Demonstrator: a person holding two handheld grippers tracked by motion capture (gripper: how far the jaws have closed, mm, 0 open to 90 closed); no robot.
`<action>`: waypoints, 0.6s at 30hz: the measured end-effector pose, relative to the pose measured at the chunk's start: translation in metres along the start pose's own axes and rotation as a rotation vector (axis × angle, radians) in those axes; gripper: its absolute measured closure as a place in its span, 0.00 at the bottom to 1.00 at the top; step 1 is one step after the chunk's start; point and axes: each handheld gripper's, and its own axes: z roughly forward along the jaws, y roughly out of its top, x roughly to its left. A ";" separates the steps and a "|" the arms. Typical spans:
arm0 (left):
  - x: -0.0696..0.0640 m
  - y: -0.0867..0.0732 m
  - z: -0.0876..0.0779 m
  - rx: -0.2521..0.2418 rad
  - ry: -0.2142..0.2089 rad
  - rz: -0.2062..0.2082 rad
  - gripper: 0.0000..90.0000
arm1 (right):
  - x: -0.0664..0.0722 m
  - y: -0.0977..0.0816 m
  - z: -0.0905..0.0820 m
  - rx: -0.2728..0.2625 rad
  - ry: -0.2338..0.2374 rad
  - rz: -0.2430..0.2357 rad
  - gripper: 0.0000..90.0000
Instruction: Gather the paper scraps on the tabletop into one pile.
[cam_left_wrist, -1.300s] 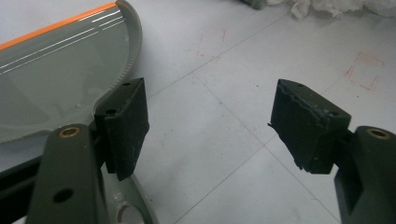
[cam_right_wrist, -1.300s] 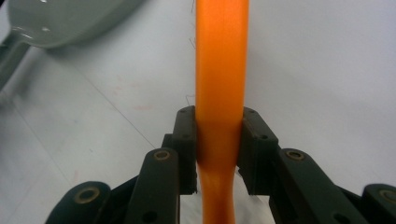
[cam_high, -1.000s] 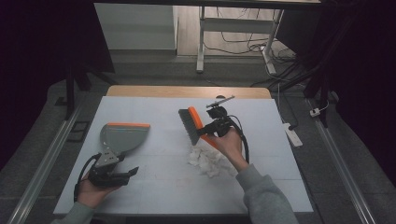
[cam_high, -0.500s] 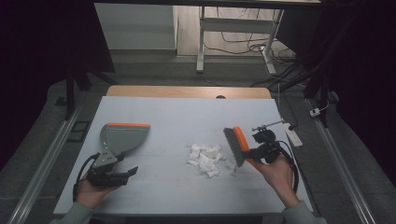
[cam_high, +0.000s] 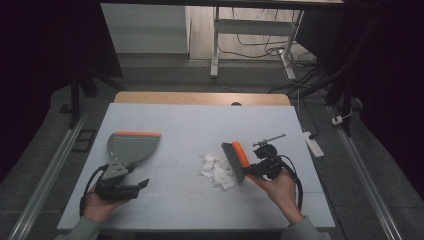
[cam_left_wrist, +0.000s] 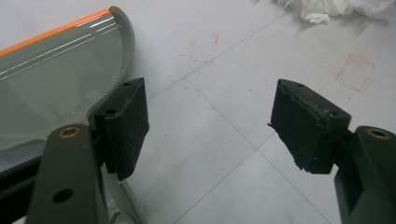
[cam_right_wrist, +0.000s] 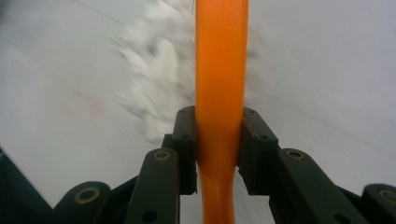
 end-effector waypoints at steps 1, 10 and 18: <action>0.000 0.000 0.000 0.001 0.000 -0.002 0.31 | 0.002 0.002 -0.002 -0.023 0.031 0.000 0.79; -0.002 0.001 0.004 0.018 0.006 0.000 0.31 | -0.014 -0.005 -0.045 -0.164 0.037 -0.010 0.79; -0.003 0.006 0.007 0.024 0.009 -0.001 0.31 | -0.054 -0.032 -0.048 -0.182 -0.007 -0.007 0.79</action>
